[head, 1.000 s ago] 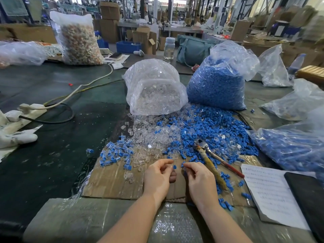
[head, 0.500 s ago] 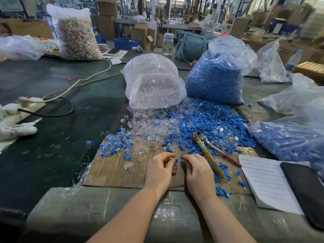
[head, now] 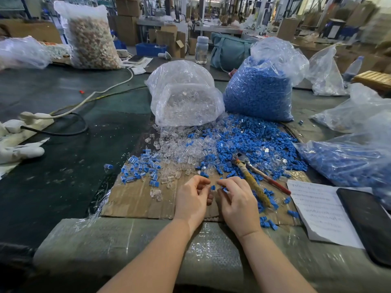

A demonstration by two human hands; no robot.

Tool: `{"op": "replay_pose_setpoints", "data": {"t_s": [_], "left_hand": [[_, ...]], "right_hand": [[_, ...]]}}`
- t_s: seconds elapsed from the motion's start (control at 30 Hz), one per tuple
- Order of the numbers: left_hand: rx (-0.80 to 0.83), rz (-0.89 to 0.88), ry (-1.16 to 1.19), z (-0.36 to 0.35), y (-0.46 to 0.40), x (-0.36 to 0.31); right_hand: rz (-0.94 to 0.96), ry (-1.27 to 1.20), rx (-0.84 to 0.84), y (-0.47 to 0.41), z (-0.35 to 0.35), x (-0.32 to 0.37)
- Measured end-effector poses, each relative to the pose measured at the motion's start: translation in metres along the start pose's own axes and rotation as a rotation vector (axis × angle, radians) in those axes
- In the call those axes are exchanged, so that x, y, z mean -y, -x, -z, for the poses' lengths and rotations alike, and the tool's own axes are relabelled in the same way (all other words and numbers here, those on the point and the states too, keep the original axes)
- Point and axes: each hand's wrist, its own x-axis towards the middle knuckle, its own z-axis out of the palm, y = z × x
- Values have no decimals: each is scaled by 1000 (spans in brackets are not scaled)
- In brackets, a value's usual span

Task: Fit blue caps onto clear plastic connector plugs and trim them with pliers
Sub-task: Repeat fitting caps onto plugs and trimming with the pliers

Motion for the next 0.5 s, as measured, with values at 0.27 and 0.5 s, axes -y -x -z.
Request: {"op": "replay_pose_setpoints", "data": {"t_s": [0.27, 0.5], "left_hand": [[18, 1, 19, 0, 0, -1], [33, 1, 40, 2, 2, -2]], "right_hand": [[48, -14, 11, 0, 0, -1], [56, -20, 22, 0, 1, 0]]}}
